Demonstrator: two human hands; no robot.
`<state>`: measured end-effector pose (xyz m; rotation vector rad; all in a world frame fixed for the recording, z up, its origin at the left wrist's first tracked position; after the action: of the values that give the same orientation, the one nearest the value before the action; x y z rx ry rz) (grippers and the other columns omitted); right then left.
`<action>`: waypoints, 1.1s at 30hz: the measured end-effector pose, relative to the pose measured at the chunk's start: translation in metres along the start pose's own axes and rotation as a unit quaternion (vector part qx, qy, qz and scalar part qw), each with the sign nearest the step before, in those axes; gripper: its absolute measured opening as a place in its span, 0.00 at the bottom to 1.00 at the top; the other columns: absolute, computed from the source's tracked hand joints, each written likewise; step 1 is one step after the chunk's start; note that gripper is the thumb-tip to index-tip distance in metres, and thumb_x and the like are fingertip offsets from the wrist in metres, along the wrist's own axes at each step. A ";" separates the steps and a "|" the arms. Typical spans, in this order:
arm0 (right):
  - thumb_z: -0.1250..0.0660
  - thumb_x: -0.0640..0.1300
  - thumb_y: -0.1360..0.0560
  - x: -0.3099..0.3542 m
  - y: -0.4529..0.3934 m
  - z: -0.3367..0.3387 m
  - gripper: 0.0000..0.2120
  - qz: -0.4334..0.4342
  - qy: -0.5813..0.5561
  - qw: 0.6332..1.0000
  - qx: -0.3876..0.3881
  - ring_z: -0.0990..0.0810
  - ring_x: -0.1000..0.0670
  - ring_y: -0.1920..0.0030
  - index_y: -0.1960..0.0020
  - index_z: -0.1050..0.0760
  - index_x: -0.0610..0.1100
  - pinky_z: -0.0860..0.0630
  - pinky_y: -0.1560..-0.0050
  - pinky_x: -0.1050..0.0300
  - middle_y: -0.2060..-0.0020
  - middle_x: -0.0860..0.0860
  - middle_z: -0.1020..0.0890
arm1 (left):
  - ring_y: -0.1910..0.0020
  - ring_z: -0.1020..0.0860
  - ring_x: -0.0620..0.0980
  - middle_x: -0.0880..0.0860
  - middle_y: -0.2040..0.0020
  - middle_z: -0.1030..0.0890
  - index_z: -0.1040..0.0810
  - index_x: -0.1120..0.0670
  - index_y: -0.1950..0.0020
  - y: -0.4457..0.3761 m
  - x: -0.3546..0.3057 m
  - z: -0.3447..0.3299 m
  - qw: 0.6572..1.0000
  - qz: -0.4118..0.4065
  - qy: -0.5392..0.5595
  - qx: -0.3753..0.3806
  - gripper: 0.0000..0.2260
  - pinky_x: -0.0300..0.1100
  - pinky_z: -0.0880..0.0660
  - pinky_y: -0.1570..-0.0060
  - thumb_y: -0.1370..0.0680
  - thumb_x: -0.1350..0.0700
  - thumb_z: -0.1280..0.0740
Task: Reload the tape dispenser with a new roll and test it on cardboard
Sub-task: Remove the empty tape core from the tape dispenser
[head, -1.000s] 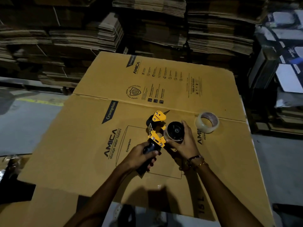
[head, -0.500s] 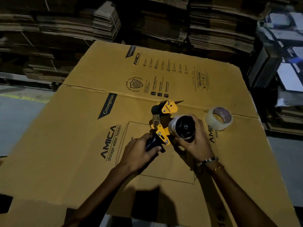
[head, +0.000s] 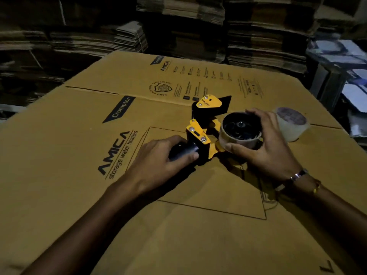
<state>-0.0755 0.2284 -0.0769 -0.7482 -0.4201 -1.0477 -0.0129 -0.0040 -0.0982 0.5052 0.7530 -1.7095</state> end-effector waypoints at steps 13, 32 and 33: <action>0.27 0.56 0.34 -0.006 0.052 0.007 0.41 -0.047 -0.118 0.990 0.066 0.30 0.59 0.34 0.24 0.40 0.56 0.27 0.34 0.54 0.34 0.61 0.31 | 0.52 0.22 0.50 0.49 0.47 0.18 0.24 0.48 0.36 0.026 -0.038 0.001 0.970 -0.017 -0.244 -0.017 0.21 0.47 0.26 0.54 0.22 0.37 0.42; 0.32 0.58 0.24 0.032 0.096 0.016 0.31 -0.009 -0.057 0.995 -0.086 0.36 0.50 0.30 0.26 0.37 0.53 0.26 0.36 0.47 0.28 0.52 0.37 | 0.56 0.25 0.47 0.49 0.44 0.27 0.34 0.48 0.35 0.094 -0.081 -0.030 0.932 0.054 -0.292 -0.206 0.19 0.40 0.29 0.61 0.21 0.41 0.37; 0.36 0.60 0.24 0.041 0.103 0.021 0.26 0.015 -0.053 0.991 -0.124 0.34 0.50 0.31 0.29 0.31 0.52 0.26 0.37 0.47 0.31 0.52 0.33 | 0.59 0.26 0.47 0.49 0.44 0.28 0.35 0.48 0.35 0.097 -0.085 -0.031 0.931 0.053 -0.301 -0.201 0.19 0.40 0.30 0.62 0.21 0.41 0.37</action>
<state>0.0353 0.2474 -0.0724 -1.0331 -0.3709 -1.0462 0.1020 0.0619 -0.0836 -0.2569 0.5822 -1.4384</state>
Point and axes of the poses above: each hand's wrist, its own y-axis away from the middle knuckle, its own z-axis out of the back of the hand, x = y × z, the point moved 7 cm from there along -y, towards the middle knuckle
